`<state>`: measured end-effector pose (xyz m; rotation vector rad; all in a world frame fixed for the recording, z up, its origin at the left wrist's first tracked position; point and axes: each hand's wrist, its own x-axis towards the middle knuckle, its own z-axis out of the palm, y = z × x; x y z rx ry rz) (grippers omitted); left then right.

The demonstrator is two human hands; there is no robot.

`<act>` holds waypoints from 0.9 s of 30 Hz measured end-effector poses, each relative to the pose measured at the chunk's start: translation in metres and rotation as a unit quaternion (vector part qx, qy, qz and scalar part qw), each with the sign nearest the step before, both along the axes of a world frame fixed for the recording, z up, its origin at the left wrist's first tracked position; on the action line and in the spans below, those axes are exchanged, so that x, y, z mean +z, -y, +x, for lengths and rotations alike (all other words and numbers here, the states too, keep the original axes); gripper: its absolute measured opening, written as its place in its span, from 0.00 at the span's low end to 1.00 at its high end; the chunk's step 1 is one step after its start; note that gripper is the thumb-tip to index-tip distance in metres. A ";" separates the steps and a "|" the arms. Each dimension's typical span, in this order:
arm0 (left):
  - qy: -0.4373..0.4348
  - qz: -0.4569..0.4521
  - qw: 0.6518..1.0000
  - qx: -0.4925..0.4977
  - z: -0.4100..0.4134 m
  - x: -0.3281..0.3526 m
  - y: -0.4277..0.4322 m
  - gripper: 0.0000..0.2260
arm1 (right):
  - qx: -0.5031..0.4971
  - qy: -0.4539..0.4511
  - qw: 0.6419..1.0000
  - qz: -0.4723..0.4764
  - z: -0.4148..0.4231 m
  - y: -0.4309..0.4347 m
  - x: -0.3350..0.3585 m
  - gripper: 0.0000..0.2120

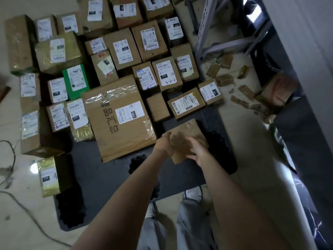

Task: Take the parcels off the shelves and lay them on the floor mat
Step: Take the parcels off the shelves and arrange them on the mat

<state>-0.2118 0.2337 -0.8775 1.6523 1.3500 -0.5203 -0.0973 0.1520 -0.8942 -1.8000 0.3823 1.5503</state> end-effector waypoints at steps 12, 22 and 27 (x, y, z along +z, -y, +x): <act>-0.010 -0.090 0.969 0.232 -0.004 -0.053 0.014 0.28 | 0.108 0.108 0.985 -0.082 0.046 0.004 -0.057 0.45; 0.076 -0.202 0.892 0.397 -0.004 -0.090 0.028 0.27 | 0.135 0.193 0.969 -0.082 0.040 0.006 -0.083 0.27; 0.088 -0.189 0.885 0.416 0.006 -0.086 0.046 0.19 | 0.092 0.209 0.972 -0.051 0.036 0.012 -0.083 0.25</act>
